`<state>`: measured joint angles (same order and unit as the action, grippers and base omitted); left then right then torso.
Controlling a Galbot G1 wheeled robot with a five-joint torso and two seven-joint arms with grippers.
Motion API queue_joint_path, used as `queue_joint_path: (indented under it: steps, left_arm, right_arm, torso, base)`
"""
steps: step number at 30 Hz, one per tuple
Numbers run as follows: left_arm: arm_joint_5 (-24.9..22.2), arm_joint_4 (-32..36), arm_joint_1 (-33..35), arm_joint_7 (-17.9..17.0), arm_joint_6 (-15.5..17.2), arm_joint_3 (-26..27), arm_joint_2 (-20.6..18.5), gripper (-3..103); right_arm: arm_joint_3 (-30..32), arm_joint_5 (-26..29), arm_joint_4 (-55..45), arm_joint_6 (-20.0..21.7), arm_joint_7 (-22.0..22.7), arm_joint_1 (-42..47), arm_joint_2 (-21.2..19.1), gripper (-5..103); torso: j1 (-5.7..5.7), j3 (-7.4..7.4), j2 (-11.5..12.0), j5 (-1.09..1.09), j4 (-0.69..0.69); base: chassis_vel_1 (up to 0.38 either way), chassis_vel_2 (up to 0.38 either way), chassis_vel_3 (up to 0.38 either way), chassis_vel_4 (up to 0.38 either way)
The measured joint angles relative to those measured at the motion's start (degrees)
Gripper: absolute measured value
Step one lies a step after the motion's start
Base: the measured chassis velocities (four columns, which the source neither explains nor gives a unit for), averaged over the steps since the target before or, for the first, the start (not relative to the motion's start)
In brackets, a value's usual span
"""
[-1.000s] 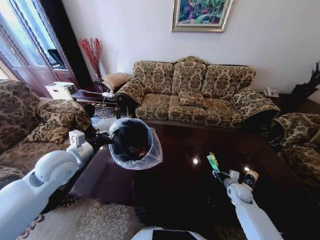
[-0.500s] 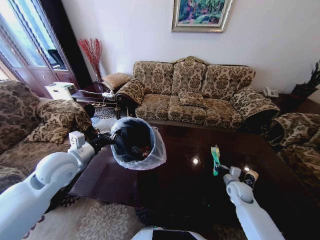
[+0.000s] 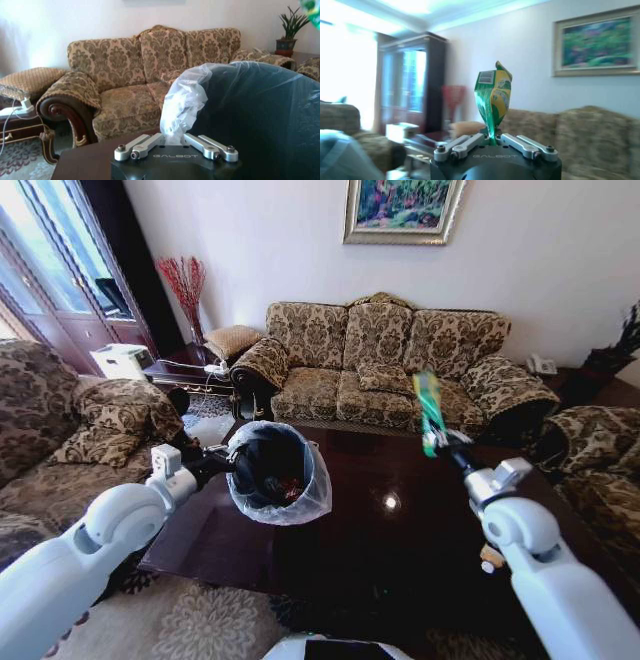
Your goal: Move to the front of the table and place the trash on the table into the trash bin.
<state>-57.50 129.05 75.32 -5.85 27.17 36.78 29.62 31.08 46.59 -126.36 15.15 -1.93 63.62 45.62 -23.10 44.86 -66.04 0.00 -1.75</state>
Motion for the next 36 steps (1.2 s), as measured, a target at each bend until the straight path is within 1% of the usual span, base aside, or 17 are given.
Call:
queue_joint_path:
  steps: [2,3,6,8,11,13,14,16,17,19,20,22,24,26,28,31,36]
  left_arm:
    - [-0.01,-2.44,-3.0,0.38,0.0,-3.2,-0.24,2]
    - [-0.01,-2.44,-3.0,0.38,0.0,-3.2,-0.24,2]
    - [-0.79,-4.5,-6.77,1.5,0.62,-5.83,-0.73,2]
    - [-1.09,-4.84,-7.62,1.73,0.86,-6.27,-0.83,2]
    - [-2.51,-6.25,-11.56,2.27,1.64,-8.35,-1.32,2]
    - [-3.9,-8.34,-17.43,2.6,2.22,-12.09,-2.66,2]
    - [-3.9,-8.34,-17.43,2.6,2.22,-12.09,-2.66,2]
    - [-4.49,-10.4,-23.36,2.68,2.41,-16.89,-3.63,2]
    - [-4.49,-10.4,-23.36,2.68,2.41,-16.89,-3.63,2]
    - [-5.29,-11.9,-28.8,2.67,2.83,-21.42,-3.6,2]
    - [-5.29,-11.9,-28.8,2.67,2.83,-21.42,-3.6,2]
    - [-5.97,-12.91,-31.92,2.58,3.06,-24.04,-3.38,2]
    - [-6.15,-13.32,-32.99,2.58,3.13,-25.04,-3.34,2]
    - [-6.44,-16.48,-38.91,2.7,3.32,-31.28,-2.64,2]
    - [-6.44,-17.4,-40.17,2.87,3.36,-32.72,-2.23,2]
    - [-6.3,-21.48,-44.9,3.12,3.48,-37.89,0.68,2]
    - [-6.12,-25.87,-48.58,3.4,3.59,-41.49,3.3,2]
  right_arm:
    - [-4.68,8.66,-3.9,2.73,-3.66,-6.02,-5.2,0]
    - [-4.68,8.66,-3.9,2.73,-3.66,-6.02,-5.2,0]
    - [-6.52,15.33,-5.8,4.63,-6.65,-11.6,-8.82,0]
    - [-6.77,16.23,-5.8,4.66,-7.25,-12.56,-9.32,0]
    - [-7.78,19.31,-4.81,4.61,-10.55,-16.15,-10.97,0]
    - [-9.88,21.27,-2.86,4.7,-13.35,-20.38,-11.79,0]
    - [-9.88,21.27,-2.86,4.7,-13.35,-20.38,-11.79,0]
    - [-16.55,22.4,-1.37,3.66,-11.55,-27.45,-10.17,0]
    - [-16.55,22.4,-1.37,3.66,-11.55,-27.45,-10.17,0]
    - [-24.24,21.99,1.36,3.17,-8.7,-33.77,-6.97,0]
    - [-24.24,21.99,1.36,3.17,-8.7,-33.77,-6.97,0]
    - [-29.69,20.45,4.22,2.79,-7.83,-38.41,-4.23,0]
    - [-31.4,19.89,5.06,2.57,-7.59,-39.91,-3.31,0]
    - [-37.98,17.62,8.9,2.11,-6.38,-45.69,2.28,0]
    - [-39.17,16.99,9.7,2.11,-6.28,-46.52,3.73,0]
    - [-42.62,12.79,13.43,1.77,-7.58,-47.82,8.83,0]
    - [-43.4,8.22,15.83,2.13,-9.19,-47.25,10.68,0]
  torso:
    - [0.0,0.0,0.0,-0.01,0.0]
    - [0.0,0.0,0.0,-0.01,0.0]
    - [-0.01,0.01,0.0,-0.02,0.01]
    - [0.0,0.01,0.0,-0.02,0.01]
    - [0.0,0.0,0.0,0.0,0.01]
    - [0.0,0.0,0.0,0.0,0.05]
    - [0.0,0.0,0.0,0.0,0.05]
    - [0.0,0.01,0.0,0.02,0.04]
    - [0.0,0.01,0.0,0.02,0.04]
    - [-0.01,0.01,0.01,0.0,0.0]
    - [-0.01,0.01,0.01,0.0,0.0]
    - [-0.01,0.01,0.01,-0.01,0.0]
    - [-0.01,0.01,0.01,-0.01,0.0]
    - [-0.01,0.01,0.01,0.0,0.0]
    - [-0.01,0.01,0.01,-0.01,0.0]
    - [-0.01,0.01,0.01,-0.03,0.0]
    - [-0.02,0.02,0.02,0.01,0.01]
  base:
    - [0.0,0.0,0.0,0.0]
    - [0.0,0.0,0.0,0.0]
    - [0.0,0.0,0.0,0.0]
    - [0.0,0.0,0.0,0.0]
    - [0.0,0.0,0.0,0.0]
    - [0.0,0.0,0.0,0.0]
    - [0.0,0.0,0.0,0.0]
    - [0.0,0.0,0.0,0.0]
    - [0.0,0.0,0.0,0.0]
    - [0.0,0.0,0.0,0.0]
    - [0.0,0.0,0.0,0.0]
    - [0.0,0.0,0.0,0.0]
    - [0.0,0.0,0.0,0.0]
    - [0.0,0.0,0.0,0.0]
    - [0.0,0.0,0.0,0.0]
    - [0.0,0.0,0.0,0.0]
    - [0.0,0.0,0.0,0.0]
